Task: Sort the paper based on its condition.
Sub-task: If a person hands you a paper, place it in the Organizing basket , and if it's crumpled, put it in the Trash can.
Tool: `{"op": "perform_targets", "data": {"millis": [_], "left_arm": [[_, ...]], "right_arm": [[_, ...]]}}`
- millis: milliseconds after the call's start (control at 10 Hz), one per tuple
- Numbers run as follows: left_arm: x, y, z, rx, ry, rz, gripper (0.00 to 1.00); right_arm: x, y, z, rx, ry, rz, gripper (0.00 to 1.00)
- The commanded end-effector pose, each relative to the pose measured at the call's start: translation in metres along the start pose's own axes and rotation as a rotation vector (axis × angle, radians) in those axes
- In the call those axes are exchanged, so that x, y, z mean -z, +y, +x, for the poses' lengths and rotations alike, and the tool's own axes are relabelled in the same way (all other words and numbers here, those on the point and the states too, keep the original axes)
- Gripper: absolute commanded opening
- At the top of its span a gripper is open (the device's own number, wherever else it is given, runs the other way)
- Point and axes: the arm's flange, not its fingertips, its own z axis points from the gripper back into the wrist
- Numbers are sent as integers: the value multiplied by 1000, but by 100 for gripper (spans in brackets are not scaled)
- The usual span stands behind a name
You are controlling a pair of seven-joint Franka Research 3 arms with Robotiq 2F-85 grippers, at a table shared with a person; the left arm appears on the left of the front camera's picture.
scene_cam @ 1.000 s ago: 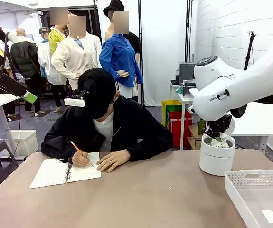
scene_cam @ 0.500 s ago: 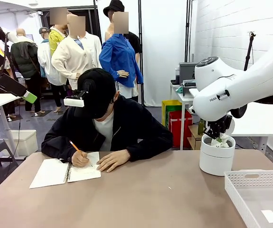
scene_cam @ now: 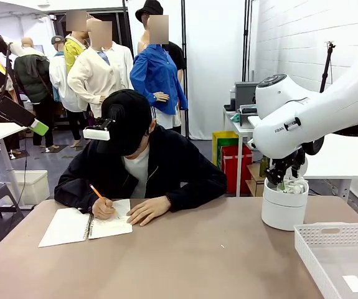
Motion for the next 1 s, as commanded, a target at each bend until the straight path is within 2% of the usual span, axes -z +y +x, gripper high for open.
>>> {"op": "perform_targets", "data": {"millis": [0, 300, 700, 900], "left_arm": [[0, 0, 0, 0, 0, 2, 100], [0, 0, 0, 0, 0, 2, 100], [0, 0, 0, 0, 0, 2, 100], [0, 0, 0, 0, 0, 2, 100]], "right_arm": [[-1, -2, -1, 10, -16, 26, 100], [0, -2, -1, 30, -19, 33, 100], [-38, 6, -15, 58, -81, 283, 100], [-55, 27, -20, -19, -120, 304, 100]]}}
